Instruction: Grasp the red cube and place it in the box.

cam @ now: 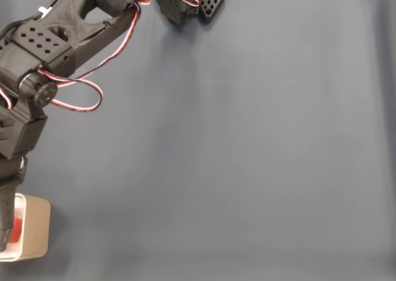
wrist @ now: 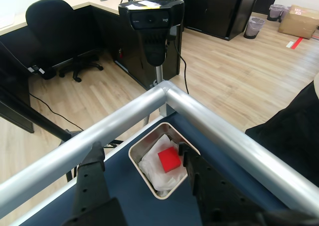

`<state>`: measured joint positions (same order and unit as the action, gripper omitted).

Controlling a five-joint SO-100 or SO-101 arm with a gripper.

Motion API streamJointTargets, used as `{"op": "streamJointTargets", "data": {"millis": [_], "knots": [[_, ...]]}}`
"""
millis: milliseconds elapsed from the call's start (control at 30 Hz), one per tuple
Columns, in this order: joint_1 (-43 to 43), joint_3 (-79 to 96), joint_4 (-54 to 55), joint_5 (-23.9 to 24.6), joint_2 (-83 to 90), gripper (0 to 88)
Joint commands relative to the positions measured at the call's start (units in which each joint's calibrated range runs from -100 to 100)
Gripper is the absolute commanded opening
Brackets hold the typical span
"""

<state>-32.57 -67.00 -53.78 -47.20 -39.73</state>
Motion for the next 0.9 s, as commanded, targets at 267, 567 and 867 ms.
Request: {"op": "streamJointTargets", "data": {"millis": [267,567,867], "knots": [[-0.03,-1.98,2.14,0.93,2.64,14.3],[1.17,8.88,3.21,0.10,10.01,0.0],[5.08,30.32,5.17,0.20,26.21,0.0]]}}
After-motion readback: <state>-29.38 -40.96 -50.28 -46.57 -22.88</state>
